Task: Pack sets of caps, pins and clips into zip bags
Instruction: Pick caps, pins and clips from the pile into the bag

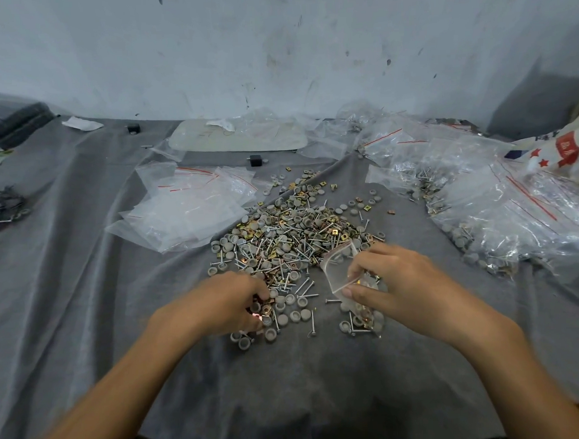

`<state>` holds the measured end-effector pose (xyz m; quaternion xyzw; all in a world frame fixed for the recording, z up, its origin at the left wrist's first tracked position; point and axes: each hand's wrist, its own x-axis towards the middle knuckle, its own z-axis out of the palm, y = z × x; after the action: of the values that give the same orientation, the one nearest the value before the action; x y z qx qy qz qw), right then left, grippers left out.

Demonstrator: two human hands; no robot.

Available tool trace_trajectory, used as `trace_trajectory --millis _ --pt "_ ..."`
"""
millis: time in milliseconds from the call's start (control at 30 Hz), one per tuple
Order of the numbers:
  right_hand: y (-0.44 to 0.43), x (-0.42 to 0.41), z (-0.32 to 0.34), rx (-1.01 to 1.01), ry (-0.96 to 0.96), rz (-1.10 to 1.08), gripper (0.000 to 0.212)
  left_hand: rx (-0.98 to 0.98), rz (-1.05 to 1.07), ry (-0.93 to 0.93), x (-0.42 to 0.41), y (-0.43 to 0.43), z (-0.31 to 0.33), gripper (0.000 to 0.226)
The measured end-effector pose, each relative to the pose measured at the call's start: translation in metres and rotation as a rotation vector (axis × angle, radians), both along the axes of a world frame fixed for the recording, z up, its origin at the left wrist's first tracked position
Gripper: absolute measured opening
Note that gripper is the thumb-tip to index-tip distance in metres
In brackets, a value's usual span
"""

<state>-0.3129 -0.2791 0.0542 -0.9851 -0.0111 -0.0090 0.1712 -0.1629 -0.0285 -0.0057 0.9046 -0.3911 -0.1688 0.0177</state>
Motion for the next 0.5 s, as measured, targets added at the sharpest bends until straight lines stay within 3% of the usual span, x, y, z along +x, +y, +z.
trace_trajectory --millis 500 --pt "0.005 0.003 -0.001 0.007 -0.014 0.029 0.014 -0.181 -0.001 -0.168 -0.012 -0.020 -0.017 0.034"
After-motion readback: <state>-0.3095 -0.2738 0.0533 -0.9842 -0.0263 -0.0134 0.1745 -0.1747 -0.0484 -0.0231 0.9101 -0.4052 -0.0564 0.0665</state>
